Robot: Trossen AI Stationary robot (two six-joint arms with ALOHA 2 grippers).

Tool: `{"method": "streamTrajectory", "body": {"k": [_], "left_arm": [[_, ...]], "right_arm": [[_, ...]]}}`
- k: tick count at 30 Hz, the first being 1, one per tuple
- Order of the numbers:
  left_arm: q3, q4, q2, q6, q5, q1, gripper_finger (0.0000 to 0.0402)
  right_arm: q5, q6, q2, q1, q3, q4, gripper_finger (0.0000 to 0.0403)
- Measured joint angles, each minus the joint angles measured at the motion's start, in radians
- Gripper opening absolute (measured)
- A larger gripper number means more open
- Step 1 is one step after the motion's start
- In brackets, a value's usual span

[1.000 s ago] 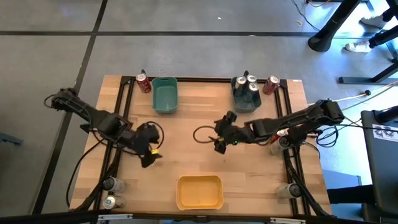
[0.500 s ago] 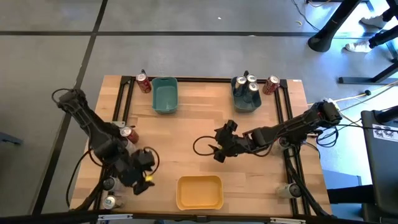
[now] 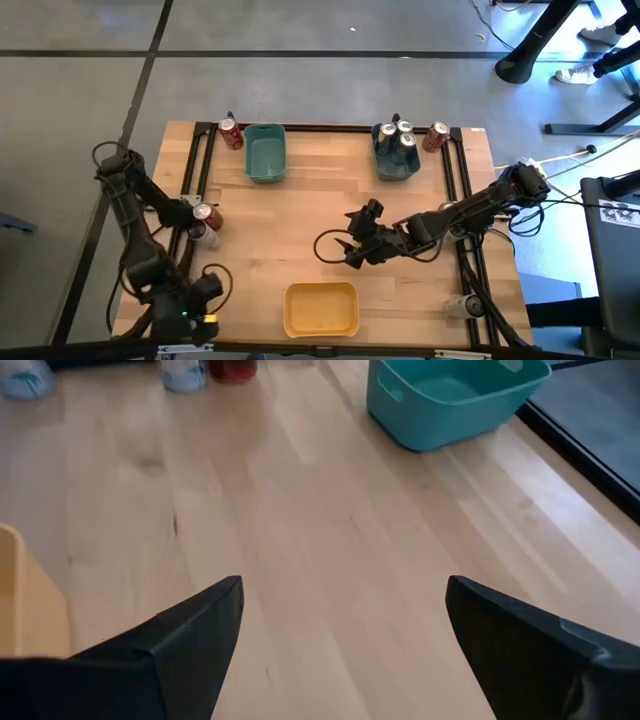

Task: Sort soda cans
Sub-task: Put the blue soda can into the blue bin

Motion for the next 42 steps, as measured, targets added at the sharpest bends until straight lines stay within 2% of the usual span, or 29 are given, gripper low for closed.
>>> {"method": "streamTrajectory", "body": {"k": [5,17,26,42], "left_arm": [[0.000,-0.048,0.000,-0.102,0.007,-0.065,0.0317],[0.000,-0.137,0.003,-0.181,0.058,-0.134,0.0317],[0.006,-0.165,0.073,-0.172,0.192,-0.162,0.0317],[0.002,-0.207,0.069,-0.113,0.181,-0.160,0.0317]], "right_arm": [[0.000,-0.003,0.014,0.000,0.000,0.014,0.0347],[0.000,-0.014,0.026,-0.001,0.000,0.013,0.0347],[0.003,-0.022,0.029,-0.001,0.000,0.014,0.0347],[0.003,-0.022,0.030,-0.001,0.000,0.019,0.0347]]}}
